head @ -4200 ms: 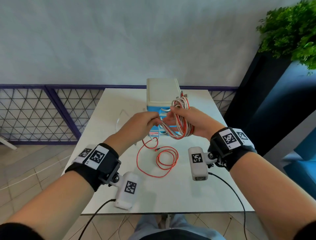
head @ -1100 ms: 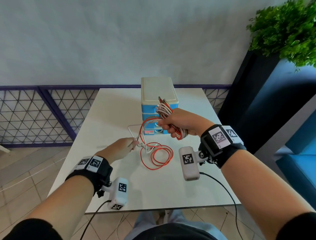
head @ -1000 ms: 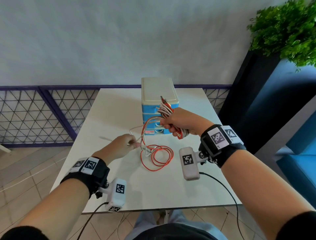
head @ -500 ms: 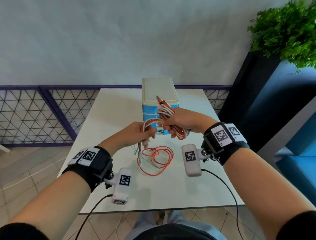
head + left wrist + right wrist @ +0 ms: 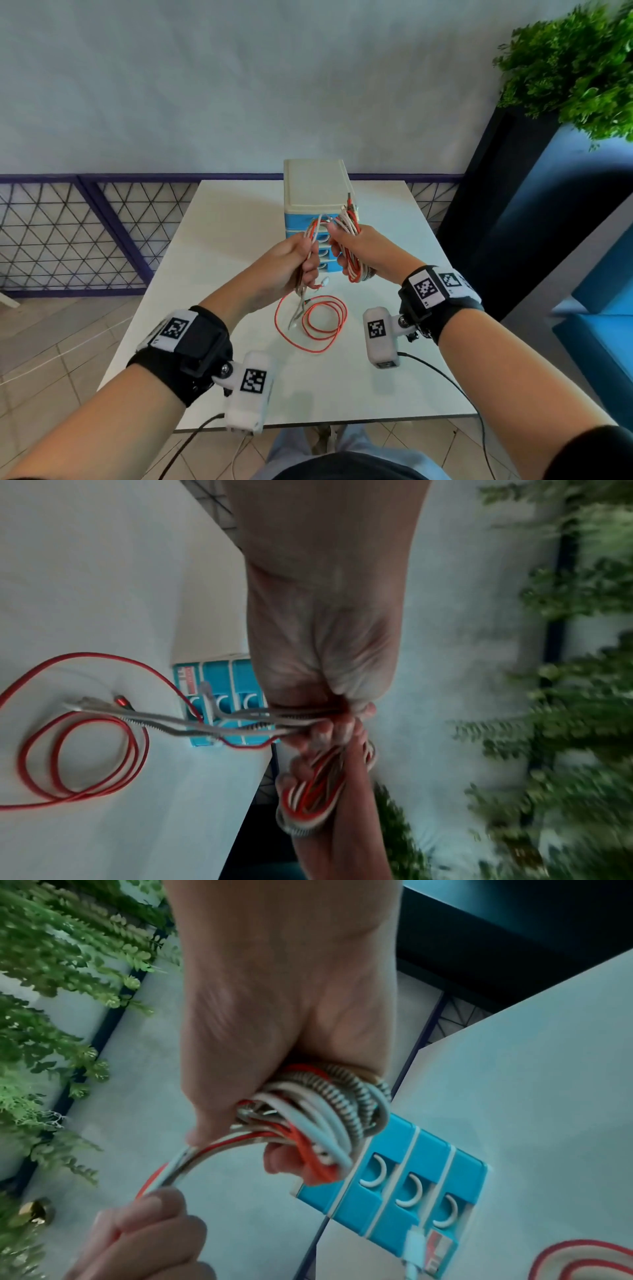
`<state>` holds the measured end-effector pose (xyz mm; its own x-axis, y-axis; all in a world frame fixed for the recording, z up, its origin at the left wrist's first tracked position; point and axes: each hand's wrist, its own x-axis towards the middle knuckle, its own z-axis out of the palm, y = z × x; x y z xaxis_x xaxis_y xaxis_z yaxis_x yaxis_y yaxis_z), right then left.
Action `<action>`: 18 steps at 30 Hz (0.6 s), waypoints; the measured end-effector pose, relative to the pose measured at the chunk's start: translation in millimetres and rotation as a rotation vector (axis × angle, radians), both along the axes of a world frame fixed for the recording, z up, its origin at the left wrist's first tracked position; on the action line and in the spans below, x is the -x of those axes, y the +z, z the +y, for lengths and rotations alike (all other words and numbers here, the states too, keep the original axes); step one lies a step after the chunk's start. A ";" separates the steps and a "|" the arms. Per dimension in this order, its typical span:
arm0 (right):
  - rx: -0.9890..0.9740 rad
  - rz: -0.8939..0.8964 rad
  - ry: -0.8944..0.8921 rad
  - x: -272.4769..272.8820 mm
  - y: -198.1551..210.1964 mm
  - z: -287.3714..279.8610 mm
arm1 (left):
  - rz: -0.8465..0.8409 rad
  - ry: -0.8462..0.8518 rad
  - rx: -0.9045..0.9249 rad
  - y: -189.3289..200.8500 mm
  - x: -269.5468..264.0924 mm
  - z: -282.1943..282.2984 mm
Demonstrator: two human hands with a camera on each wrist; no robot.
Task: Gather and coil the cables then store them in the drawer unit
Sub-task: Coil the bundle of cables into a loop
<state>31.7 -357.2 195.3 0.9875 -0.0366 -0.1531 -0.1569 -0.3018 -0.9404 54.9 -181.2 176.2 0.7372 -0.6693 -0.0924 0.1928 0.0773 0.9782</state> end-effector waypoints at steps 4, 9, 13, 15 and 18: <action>-0.160 0.020 0.001 4.7 -4.2 3.9 | -0.259 0.060 -0.162 0.7 10.8 -10.7; -0.263 0.059 0.070 7.3 -4.3 13.2 | -0.463 0.099 -0.302 2.2 19.3 -26.6; -0.226 0.066 0.111 5.8 3.7 17.5 | -0.610 0.077 -0.489 5.2 18.4 -29.0; -0.223 0.077 0.107 6.6 7.4 19.8 | -0.639 0.076 -0.530 14.2 21.9 -33.1; -0.213 0.077 0.054 6.1 6.0 20.8 | -0.605 0.083 -0.563 18.0 23.5 -36.7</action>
<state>25.6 -336.4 201.2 0.9722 0.0573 -0.2271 -0.2201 -0.1078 -0.9695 31.4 -217.9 194.2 0.8123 -0.5825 0.0313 -0.3637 -0.4637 0.8079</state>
